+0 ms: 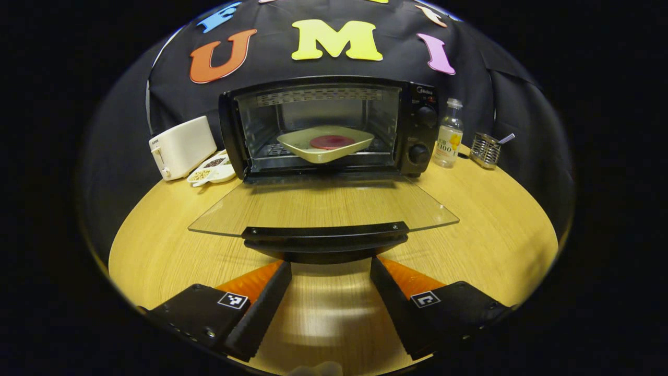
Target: Open the electric oven with the left hand, put the food in, and close the electric oven.
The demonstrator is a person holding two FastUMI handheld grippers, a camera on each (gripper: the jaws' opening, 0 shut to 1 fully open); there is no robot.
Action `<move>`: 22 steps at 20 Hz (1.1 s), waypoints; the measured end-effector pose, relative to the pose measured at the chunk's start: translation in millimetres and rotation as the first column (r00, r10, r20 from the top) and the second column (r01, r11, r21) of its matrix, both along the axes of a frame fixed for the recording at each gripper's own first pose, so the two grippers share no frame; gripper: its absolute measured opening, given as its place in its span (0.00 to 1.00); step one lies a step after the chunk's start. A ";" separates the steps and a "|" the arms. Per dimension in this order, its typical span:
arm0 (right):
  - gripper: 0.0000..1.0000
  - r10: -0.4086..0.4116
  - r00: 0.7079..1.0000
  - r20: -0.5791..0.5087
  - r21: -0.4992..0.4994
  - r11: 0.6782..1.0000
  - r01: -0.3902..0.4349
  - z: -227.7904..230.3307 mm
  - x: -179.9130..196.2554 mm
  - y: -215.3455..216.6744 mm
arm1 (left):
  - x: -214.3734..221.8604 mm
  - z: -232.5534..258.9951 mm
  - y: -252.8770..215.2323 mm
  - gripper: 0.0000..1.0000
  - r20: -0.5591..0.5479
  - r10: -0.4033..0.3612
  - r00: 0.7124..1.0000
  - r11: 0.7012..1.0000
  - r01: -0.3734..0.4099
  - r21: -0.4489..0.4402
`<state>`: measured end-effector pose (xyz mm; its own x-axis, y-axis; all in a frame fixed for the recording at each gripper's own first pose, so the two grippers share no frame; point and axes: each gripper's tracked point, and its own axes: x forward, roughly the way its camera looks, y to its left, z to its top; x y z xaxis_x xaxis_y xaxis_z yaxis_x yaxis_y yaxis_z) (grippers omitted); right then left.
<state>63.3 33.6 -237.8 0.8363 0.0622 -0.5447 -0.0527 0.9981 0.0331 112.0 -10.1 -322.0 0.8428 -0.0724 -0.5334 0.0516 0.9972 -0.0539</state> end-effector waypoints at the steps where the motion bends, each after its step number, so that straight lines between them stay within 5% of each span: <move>1: 1.00 -0.007 1.000 0.000 0.004 1.000 0.007 1.2 1.7 0.3 | 3.5 7.9 1.3 0.97 0.012 -0.001 1.000 1.000 0.001 0.008; 12: 1.00 -0.057 0.998 0.009 0.066 0.996 0.056 0.6 -3.0 -5.5 | 65.3 117.7 15.4 0.97 0.185 -0.038 0.982 0.997 0.025 0.076; 22: 0.99 -0.070 0.995 0.071 0.054 0.996 0.067 30.6 -25.2 -3.1 | 25.3 131.3 8.0 0.96 0.210 -0.058 0.976 0.997 0.046 0.061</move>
<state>38.0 30.5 -207.3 0.8771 0.0300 -0.4793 0.0115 0.9965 0.0833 137.4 -2.2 -190.7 0.9328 -0.0942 -0.3479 0.1074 0.9940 0.0188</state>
